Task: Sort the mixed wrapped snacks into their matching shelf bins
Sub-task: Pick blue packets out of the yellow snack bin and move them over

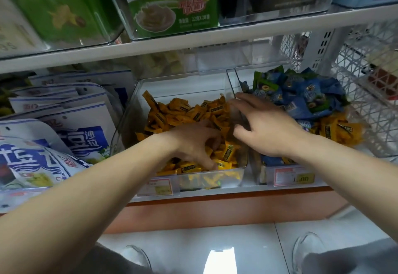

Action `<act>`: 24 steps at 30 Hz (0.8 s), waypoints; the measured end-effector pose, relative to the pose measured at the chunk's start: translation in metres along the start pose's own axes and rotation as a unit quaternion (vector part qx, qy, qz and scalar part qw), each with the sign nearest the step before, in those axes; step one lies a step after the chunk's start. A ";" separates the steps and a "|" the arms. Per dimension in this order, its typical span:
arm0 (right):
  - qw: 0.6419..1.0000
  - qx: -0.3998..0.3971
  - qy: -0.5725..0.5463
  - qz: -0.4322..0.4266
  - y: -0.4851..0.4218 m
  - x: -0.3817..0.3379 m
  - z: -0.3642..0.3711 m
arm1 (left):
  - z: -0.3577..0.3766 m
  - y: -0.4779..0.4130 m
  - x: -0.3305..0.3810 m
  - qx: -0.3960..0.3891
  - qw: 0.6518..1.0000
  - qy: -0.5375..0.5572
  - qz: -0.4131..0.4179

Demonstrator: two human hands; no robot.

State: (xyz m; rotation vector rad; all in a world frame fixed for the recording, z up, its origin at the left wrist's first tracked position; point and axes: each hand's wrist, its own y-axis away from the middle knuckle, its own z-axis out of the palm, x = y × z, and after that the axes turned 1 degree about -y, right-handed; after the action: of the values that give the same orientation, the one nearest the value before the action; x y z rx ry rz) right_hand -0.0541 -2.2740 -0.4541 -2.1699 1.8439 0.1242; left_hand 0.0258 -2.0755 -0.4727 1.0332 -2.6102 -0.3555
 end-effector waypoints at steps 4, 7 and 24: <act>1.000 -0.002 -0.004 -0.012 0.000 0.001 0.001 | -0.011 0.008 -0.019 0.069 0.997 -0.034 -0.011; 1.000 -0.001 -0.010 -0.016 0.000 0.001 0.001 | -0.026 0.019 -0.031 0.078 0.996 -0.018 -0.039; 0.979 -0.105 -0.041 -0.171 0.022 -0.067 0.001 | 0.027 0.092 -0.005 0.119 0.991 0.058 -0.005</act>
State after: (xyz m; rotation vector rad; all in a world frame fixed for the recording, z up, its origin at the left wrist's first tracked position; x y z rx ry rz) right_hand -0.0877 -2.2131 -0.4414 -2.5474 1.4427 0.3417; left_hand -0.0372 -2.0036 -0.4673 1.1048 -2.5878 0.0148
